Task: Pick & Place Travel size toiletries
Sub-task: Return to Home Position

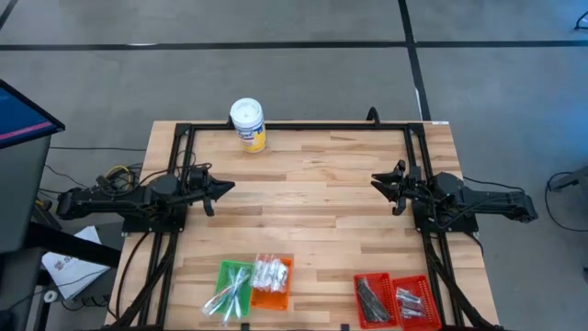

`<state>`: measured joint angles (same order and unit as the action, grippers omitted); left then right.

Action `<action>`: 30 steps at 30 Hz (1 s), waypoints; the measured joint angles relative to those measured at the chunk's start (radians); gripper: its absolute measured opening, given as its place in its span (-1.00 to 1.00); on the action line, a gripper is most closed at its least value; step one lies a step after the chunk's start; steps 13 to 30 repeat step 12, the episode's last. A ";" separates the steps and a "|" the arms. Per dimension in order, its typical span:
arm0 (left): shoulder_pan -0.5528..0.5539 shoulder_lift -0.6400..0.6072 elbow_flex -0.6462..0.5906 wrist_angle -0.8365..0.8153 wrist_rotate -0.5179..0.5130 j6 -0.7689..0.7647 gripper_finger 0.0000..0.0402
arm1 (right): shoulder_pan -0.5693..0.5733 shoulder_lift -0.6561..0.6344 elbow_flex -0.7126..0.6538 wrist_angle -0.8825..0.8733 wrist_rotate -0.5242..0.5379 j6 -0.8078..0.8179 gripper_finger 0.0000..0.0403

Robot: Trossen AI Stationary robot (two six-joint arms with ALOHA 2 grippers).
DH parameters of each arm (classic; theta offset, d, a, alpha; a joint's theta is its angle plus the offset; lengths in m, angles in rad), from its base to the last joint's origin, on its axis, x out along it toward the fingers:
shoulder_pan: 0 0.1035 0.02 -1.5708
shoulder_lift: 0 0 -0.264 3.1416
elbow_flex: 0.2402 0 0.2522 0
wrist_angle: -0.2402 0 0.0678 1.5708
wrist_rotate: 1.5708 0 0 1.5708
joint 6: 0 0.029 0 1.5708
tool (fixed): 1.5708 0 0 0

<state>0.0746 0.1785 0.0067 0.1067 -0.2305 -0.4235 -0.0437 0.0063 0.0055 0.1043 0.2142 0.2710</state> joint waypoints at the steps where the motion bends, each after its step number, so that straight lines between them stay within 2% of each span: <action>1: 0.000 0.000 0.000 0.001 0.000 0.000 -0.99 | 0.000 0.000 0.000 0.000 0.000 0.000 -0.41; 30: 0.000 0.000 0.000 0.007 0.000 0.000 -0.99 | 0.000 0.000 0.000 0.000 0.000 0.000 -0.41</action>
